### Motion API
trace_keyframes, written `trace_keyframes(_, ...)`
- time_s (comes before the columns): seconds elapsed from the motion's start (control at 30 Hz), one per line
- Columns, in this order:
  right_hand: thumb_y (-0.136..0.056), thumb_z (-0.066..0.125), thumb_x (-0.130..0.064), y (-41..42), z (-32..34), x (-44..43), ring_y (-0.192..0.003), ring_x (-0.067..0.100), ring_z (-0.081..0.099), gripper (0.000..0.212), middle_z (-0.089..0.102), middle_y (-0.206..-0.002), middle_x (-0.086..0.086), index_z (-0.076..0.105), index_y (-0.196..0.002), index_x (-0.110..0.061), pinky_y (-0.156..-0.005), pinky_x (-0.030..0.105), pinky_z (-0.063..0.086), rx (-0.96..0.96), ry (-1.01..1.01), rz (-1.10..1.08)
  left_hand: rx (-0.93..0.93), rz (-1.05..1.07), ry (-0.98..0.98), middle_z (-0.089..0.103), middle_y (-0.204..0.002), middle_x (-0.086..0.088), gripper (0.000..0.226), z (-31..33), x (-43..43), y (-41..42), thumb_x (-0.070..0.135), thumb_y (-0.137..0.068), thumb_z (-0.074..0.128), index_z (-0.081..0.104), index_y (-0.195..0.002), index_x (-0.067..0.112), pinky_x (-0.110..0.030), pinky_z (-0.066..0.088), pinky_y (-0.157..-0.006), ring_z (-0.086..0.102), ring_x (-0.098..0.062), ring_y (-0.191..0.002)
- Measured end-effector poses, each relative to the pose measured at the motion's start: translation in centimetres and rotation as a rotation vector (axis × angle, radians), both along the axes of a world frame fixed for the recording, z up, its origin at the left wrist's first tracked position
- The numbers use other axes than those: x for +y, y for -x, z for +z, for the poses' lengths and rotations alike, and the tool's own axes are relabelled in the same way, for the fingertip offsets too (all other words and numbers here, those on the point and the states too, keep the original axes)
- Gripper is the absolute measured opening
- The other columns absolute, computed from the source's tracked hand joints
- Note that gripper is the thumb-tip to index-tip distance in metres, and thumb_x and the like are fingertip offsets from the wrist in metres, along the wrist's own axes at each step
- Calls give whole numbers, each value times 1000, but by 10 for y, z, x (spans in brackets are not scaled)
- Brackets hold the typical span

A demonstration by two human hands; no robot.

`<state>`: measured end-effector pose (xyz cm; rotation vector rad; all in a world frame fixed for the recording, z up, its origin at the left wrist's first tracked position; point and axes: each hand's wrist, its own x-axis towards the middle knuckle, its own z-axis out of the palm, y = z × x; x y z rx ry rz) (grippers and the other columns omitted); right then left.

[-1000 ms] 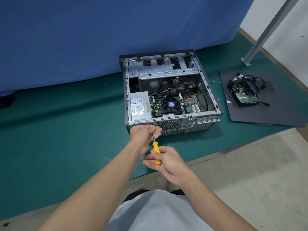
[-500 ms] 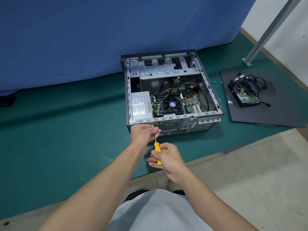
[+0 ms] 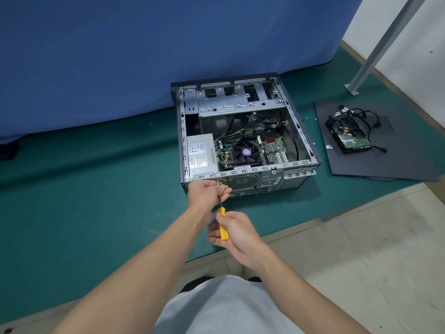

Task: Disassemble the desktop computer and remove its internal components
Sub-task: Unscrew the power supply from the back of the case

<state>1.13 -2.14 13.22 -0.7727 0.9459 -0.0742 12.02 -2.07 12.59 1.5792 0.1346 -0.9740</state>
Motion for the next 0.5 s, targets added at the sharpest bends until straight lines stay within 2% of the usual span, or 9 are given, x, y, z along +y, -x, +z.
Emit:
trace_keyframes(0.07, -100, 43, -10, 3, 2, -3, -71, 26, 64, 18, 62, -87, 21, 54, -100, 3, -67, 34, 55, -83, -84, -24, 28, 15, 30, 68, -90, -23, 7, 0, 1, -1, -14, -90, 54, 58, -93, -8, -26, 60, -66, 72, -25, -77)
trace_keyframes(0.17, -98, 49, -7, 3, 0, -3, -77, 28, 70, 14, 65, -97, 23, 55, -104, 4, -68, 34, 57, 11, 58, -18, 25, 72, 29, 69, -84, -21, 4, -2, 0, -1, -7, -90, 60, 62, -87, -8, -27, 60, -63, 72, -26, -73)
trace_keyframes(0.27, -92, 57, -3, 0, 0, -1, -70, 26, 72, 6, 66, -93, 17, 53, -97, -3, -62, 32, 58, 116, 166, -38, -27, 125, -31, 71, -81, -20, 7, -5, -1, -2, -2, -89, 65, 66, -83, -7, -30, 61, -63, 73, -28, -71)
trace_keyframes(0.4, -85, 68, -5, -1, -2, -2, -57, 20, 70, 18, 66, -79, 9, 50, -86, -8, -50, 25, 54, 267, 404, -14, -10, 146, -19, 72, -80, -19, 10, -6, -2, -2, -3, -91, 60, 67, -84, -5, -29, 60, -61, 73, -26, -70)
trace_keyframes(0.5, -83, 70, -11, -1, -4, -4, -49, 12, 67, 25, 64, -71, 4, 46, -82, -14, -48, 27, 55, 393, 628, 58, 33, 129, 31, 72, -80, -19, 10, -6, 0, -1, -3, -93, 57, 65, -86, -5, -28, 60, -61, 73, -26, -72)
